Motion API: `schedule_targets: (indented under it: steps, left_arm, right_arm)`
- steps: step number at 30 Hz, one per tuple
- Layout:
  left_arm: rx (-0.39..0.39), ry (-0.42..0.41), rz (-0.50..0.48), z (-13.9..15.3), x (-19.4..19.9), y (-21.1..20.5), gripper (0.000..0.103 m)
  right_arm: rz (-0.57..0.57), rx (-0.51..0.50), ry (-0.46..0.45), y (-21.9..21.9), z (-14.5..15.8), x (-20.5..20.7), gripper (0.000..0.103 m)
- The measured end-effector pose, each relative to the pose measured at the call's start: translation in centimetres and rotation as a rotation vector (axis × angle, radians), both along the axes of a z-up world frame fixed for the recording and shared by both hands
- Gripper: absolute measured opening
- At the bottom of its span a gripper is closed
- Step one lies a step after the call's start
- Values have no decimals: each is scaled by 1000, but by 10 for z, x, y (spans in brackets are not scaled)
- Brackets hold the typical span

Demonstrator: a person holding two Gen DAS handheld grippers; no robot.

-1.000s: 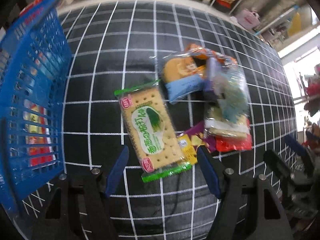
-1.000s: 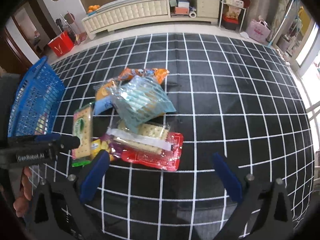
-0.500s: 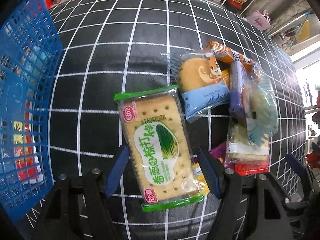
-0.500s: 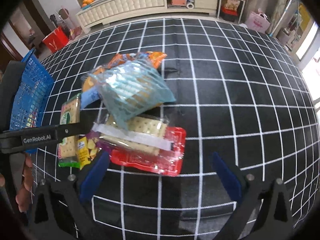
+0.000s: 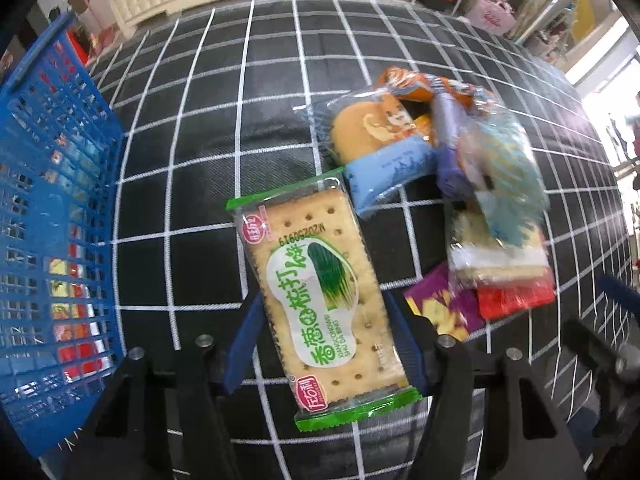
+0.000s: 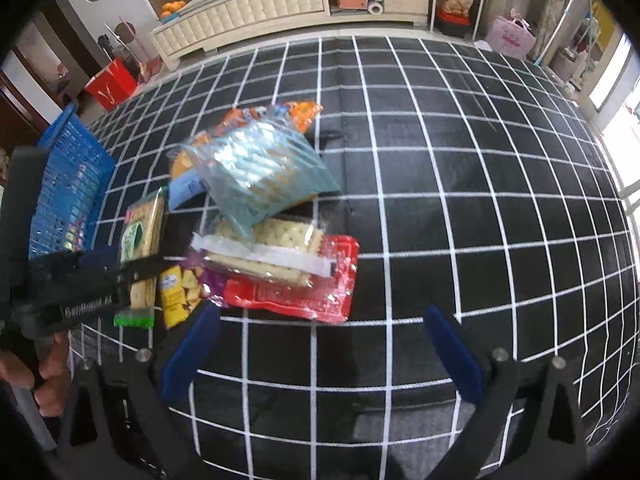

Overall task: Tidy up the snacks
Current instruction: 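Grasp the green cracker pack with the left tool while the right tool grasps the clear blue-striped bag, then carry the cracker pack into the basket and open the left tool while the right tool carries the striped bag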

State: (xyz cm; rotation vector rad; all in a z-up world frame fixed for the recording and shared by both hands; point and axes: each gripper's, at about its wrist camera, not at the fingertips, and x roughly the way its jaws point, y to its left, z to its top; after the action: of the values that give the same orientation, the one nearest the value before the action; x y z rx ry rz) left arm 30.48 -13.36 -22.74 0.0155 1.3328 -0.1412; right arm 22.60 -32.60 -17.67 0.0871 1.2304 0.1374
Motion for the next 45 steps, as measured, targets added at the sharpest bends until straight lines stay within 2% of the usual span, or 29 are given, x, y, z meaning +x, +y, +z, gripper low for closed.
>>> schedule_targets:
  steps: [4, 7, 12, 19, 23, 27, 29, 33, 35, 37, 40, 45]
  left_arm:
    - [-1, -92, -34, 27, -17, -1, 58]
    - [2, -150, -54, 48, -26, -1, 58]
    - [-30, -193, -70, 72, -28, 5, 58]
    - [-18, -207, -58, 65, -27, 9, 58]
    - [4, -220, -82, 64, -23, 4, 58]
    - [11, -220, -103, 58, -19, -3, 58]
    - [5, -214, -108, 56, -18, -5, 58]
    - [3, -204, -106, 51, -16, -6, 58]
    - [-3, -201, -103, 50, -14, -5, 58]
    - [-9, -211, -108, 53, -17, -4, 58]
    - [-13, -226, -110, 60, -24, -1, 58]
    - [-33, -268, -113, 82, -45, 6, 58]
  right_arm:
    - [38, 27, -46, 6, 15, 9, 103]
    - [63, 31, -48, 12, 18, 22, 103]
    - [141, 51, -72, 27, 16, 43, 103]
    - [220, -7, -84, 41, 1, 65, 103]
    - [223, -53, -117, 39, -5, 78, 103]
    - [240, 29, -13, 35, -25, 93, 102]
    - [253, 44, -26, 36, -27, 92, 93]
    - [259, 46, -66, 36, -25, 89, 87]
    - [264, 66, -88, 34, -21, 86, 68]
    - [225, 28, -115, 29, -14, 82, 66]
    - [184, 23, -122, 20, -5, 73, 65]
    - [172, 0, -140, 18, 20, 50, 65]
